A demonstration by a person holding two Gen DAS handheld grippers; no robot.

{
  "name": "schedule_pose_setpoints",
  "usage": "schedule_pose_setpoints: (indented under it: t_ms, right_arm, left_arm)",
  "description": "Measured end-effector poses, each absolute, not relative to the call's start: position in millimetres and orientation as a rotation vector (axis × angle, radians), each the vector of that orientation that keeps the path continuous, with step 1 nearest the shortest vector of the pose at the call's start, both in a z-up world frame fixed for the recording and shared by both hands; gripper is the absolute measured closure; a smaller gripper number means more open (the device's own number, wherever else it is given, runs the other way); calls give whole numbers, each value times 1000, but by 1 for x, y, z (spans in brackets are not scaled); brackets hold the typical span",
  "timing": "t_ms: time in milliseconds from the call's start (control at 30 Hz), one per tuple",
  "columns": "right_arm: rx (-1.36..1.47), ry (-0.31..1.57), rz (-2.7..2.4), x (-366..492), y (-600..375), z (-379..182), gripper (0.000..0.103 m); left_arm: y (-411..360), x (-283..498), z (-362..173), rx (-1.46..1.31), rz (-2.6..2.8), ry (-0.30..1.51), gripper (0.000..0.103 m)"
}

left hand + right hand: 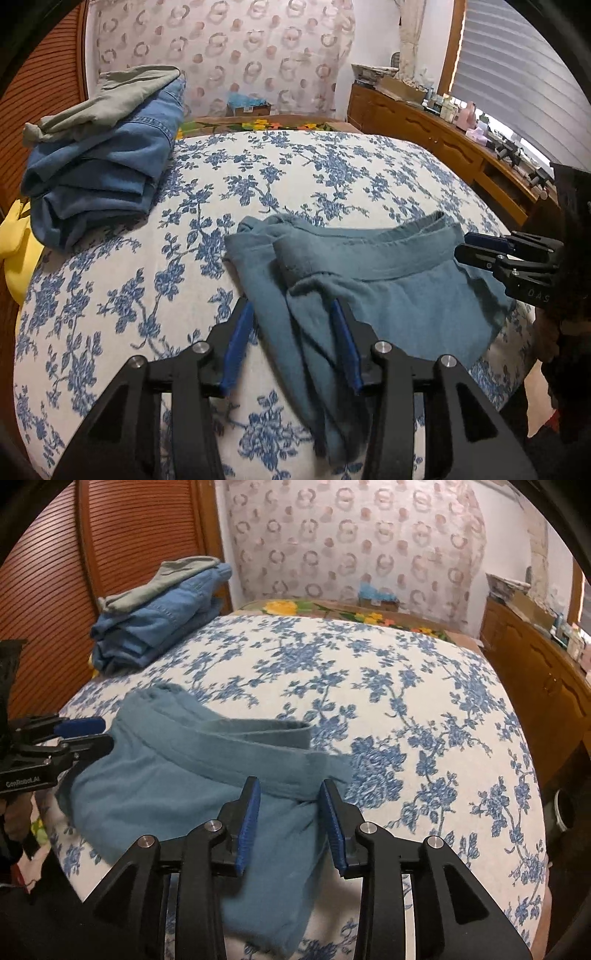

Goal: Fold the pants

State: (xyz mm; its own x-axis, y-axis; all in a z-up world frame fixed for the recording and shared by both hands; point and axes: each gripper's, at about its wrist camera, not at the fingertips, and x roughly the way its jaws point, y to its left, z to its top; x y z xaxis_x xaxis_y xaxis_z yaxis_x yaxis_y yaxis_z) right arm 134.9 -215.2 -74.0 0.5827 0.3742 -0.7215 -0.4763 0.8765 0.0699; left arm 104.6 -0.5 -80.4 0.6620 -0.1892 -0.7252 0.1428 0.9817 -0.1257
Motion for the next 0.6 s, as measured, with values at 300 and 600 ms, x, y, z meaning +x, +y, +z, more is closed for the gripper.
schedule_pose_setpoints:
  t_ms: [300, 600]
  right_arm:
    - [-125, 810, 496, 152, -219, -72, 69]
    - [-100, 820, 540, 152, -222, -74, 70]
  left_arm:
    - [0, 118, -77, -87, -216, 807, 60]
    - [-1, 131, -78, -103, -239, 808, 68]
